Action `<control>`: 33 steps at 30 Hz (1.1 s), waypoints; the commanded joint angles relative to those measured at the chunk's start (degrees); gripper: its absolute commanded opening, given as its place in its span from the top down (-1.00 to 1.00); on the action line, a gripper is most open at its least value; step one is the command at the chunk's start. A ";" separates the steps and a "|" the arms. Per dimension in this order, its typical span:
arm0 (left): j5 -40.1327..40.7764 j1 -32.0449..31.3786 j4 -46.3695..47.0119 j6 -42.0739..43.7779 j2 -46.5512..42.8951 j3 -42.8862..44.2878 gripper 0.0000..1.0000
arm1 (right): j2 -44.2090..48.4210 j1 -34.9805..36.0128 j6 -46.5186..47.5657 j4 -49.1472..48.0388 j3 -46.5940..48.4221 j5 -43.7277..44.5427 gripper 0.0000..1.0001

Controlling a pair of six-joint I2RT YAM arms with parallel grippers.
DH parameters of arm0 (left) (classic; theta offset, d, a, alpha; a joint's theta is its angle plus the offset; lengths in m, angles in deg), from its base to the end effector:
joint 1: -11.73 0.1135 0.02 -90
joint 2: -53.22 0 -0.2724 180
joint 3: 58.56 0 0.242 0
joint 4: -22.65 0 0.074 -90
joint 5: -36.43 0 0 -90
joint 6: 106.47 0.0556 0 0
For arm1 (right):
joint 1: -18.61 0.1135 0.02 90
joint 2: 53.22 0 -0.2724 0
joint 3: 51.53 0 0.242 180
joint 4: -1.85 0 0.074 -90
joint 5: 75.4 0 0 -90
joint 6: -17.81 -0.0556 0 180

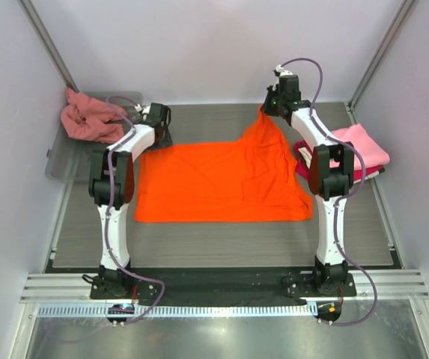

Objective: Fold and stack the t-shirts
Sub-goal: Fold the tshirt

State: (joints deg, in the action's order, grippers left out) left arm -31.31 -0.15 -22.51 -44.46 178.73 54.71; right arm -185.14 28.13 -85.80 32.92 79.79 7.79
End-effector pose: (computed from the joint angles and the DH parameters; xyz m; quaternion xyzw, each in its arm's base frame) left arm 0.4763 -0.0787 0.1782 -0.1856 0.9249 0.0803 0.3221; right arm 0.5452 0.0981 0.2458 0.0022 0.8722 0.1483 0.4662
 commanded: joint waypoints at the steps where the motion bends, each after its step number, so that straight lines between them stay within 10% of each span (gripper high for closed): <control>1: -1.34 0.10 -1.70 0.13 2.88 4.17 -0.47 | 1.40 -0.47 0.25 -3.00 0.89 -1.28 0.98; 19: -1.96 0.98 -1.45 -1.90 3.16 -0.21 1.00 | 3.51 -0.55 -0.54 -3.26 -1.04 -2.16 0.98; 25: -2.66 0.98 -0.57 -1.37 0.71 -2.14 1.00 | 5.88 -1.08 -1.25 -3.44 -3.06 -2.25 0.98; 29: -1.96 0.98 2.59 -1.89 -3.51 -6.35 0.04 | 6.85 -1.34 -1.16 -3.61 -3.94 -2.25 0.98; 33: -2.57 1.42 4.79 -3.30 -6.33 -8.82 -0.29 | 7.20 -1.52 -1.16 -3.53 -4.64 -2.68 0.98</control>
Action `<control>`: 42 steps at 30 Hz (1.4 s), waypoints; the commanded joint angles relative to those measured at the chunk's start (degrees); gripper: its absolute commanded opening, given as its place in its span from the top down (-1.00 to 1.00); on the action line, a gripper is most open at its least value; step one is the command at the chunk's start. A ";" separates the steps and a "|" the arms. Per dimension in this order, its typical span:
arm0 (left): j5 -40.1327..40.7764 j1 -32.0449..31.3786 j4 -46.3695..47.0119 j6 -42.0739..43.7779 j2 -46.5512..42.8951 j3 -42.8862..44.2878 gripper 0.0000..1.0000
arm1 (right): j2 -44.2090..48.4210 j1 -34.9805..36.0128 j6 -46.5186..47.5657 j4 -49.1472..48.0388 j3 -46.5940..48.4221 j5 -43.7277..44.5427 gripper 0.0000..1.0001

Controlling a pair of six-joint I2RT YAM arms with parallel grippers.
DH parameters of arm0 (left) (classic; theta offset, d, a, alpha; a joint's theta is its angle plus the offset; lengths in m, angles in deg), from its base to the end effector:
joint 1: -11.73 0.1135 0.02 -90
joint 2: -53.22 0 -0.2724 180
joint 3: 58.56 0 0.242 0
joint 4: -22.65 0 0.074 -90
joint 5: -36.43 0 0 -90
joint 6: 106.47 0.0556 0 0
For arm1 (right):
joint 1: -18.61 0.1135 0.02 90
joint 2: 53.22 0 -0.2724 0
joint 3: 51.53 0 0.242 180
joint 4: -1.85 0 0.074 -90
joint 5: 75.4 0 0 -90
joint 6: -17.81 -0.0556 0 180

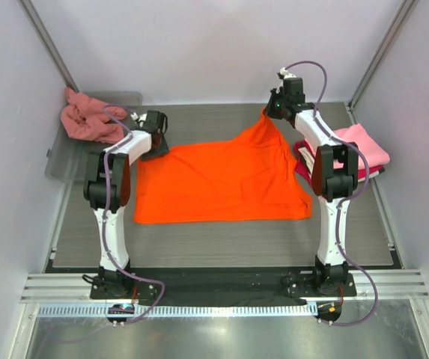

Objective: Fold and stack the t-shirts
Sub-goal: Fold the tshirt

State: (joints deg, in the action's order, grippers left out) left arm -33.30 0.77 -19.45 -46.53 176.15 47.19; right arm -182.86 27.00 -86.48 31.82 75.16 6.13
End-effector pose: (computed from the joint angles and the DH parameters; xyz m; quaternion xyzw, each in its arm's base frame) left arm 0.4589 -0.0693 0.1622 -0.2035 0.9283 0.0676 0.3037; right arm 0.5367 0.0874 0.2407 0.0099 0.8767 0.1573 0.4544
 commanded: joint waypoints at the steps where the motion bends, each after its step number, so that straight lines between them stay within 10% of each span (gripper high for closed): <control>1: -0.76 0.68 1.73 -1.40 -3.84 -1.48 -0.33 | 5.01 -0.38 -0.48 -2.52 -0.10 -1.02 0.98; 10: -2.86 3.05 -2.14 -3.77 2.13 2.04 -0.33 | 5.98 -0.56 -0.39 -2.70 -0.71 -1.11 0.98; 19: -6.56 4.19 -1.79 -4.56 3.81 2.12 1.00 | 6.07 -0.73 -0.92 -3.22 -0.89 -1.55 0.98; 22: -6.39 4.19 -1.34 -4.13 3.37 2.21 1.00 | 6.16 -0.65 -1.01 -3.22 -0.80 -1.55 0.97; 28: -5.16 4.02 -1.78 -1.84 1.52 2.56 0.76 | 6.60 -1.17 -1.71 -3.05 -0.98 -0.14 0.98; 32: -2.70 3.76 -1.78 -0.79 0.12 1.68 -0.33 | 8.00 -1.70 -2.06 -3.14 -1.94 0.12 0.98; 42: -1.55 3.84 0.85 -1.40 -3.66 -1.83 -0.43 | 10.11 -2.84 -1.27 -2.78 -3.96 2.05 0.98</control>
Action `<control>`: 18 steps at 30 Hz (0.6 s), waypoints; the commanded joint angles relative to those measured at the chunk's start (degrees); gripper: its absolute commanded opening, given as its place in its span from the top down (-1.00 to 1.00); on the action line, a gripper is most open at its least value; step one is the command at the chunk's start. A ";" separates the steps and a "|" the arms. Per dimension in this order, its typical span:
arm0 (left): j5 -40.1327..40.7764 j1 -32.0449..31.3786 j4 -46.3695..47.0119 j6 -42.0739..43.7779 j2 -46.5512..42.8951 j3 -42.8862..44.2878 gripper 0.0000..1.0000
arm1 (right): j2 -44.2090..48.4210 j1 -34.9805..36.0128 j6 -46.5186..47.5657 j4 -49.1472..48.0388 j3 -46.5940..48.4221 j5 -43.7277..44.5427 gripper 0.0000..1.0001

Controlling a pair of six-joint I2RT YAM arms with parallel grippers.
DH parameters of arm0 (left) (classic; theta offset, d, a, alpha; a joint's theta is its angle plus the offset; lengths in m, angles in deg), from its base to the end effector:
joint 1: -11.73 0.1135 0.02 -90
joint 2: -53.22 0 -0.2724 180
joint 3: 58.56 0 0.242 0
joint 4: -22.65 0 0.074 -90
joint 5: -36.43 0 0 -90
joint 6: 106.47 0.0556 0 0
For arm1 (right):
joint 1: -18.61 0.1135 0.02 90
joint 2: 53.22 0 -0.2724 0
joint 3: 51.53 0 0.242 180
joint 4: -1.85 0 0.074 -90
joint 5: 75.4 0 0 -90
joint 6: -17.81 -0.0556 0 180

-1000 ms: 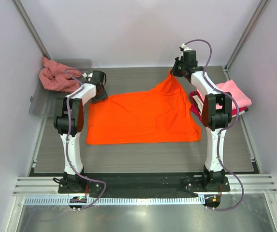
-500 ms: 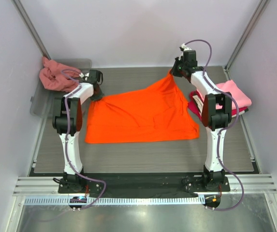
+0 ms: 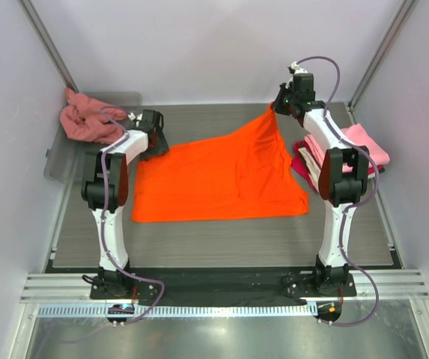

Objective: Fold and stack the t-shirts
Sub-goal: Fold the tshirt

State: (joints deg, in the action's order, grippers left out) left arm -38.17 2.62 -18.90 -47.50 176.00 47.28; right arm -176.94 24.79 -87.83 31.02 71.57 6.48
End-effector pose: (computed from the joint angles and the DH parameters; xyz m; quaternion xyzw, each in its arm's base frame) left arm 0.4621 -0.0592 0.1632 -0.2170 0.9294 0.0288 0.2970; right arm 0.5213 0.0643 0.2733 0.0358 0.8629 0.1548 0.4797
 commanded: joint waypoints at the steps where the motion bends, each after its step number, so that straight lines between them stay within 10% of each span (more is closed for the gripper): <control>1: 3.32 1.90 0.48 -0.44 -3.86 -2.01 -0.43 | 4.36 -0.99 -0.09 -1.89 -0.64 2.14 0.98; 18: 1.21 1.98 4.53 -1.49 -5.54 -1.23 -0.50 | -2.31 -3.63 -2.20 0.48 3.84 1.44 0.98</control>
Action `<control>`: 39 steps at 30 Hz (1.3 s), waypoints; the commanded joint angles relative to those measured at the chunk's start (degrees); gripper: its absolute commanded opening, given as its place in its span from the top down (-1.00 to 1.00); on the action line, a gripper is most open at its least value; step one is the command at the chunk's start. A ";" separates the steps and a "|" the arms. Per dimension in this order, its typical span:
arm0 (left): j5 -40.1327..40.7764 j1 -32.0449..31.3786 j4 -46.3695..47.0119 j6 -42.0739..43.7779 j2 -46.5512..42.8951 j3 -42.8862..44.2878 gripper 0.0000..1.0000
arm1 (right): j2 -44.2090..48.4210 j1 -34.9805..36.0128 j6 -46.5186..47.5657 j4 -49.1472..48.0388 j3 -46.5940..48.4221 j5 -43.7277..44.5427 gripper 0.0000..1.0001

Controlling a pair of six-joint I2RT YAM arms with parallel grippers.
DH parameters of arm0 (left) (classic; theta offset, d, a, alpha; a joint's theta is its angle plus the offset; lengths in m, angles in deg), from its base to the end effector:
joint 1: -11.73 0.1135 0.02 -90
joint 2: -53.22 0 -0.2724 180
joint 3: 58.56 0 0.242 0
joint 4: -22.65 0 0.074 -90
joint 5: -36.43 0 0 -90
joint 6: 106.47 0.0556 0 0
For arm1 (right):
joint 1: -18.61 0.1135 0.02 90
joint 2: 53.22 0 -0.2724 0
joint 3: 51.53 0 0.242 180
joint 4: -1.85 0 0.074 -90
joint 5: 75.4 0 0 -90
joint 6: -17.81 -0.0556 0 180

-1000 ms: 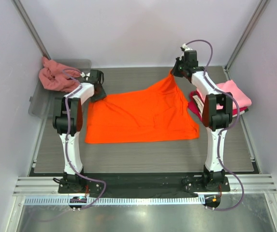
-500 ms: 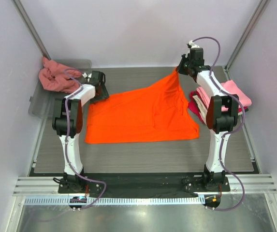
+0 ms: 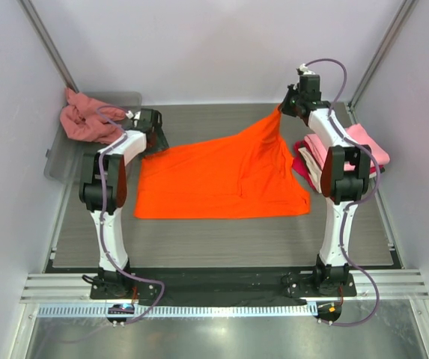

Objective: Fold and stack the t-shirts
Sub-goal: Fold the tshirt

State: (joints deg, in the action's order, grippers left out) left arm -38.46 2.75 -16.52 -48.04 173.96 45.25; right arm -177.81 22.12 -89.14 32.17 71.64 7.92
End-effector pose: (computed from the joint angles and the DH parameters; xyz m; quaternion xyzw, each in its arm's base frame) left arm 0.4586 -0.0578 0.1712 -0.2233 0.9224 0.0178 0.3147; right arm 0.5251 0.0387 0.2638 0.0739 0.8694 0.1364 0.4692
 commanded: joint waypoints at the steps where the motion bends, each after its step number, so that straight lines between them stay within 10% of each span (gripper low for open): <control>1: 1.58 1.77 1.62 -0.86 -2.98 1.34 -0.50 | -1.87 -0.87 -1.15 -0.67 3.95 -0.35 0.98; 20: 1.94 1.77 -2.69 -1.04 5.72 4.77 -0.31 | -3.81 -0.96 -3.00 -2.34 4.57 -5.01 0.98; 32: 1.32 1.68 -5.86 -1.39 6.34 7.23 0.99 | -2.41 -0.87 -3.27 -3.05 3.16 -5.72 0.98; 39: 2.29 0.28 -6.12 0.72 3.45 8.90 1.00 | -0.30 -0.96 -3.44 -3.05 2.46 -6.15 0.98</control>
State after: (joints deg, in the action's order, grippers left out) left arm -36.62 3.78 -21.44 -48.76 179.25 52.42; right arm -182.62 21.38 -92.09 31.58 74.02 2.76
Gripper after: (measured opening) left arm 0.009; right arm 0.026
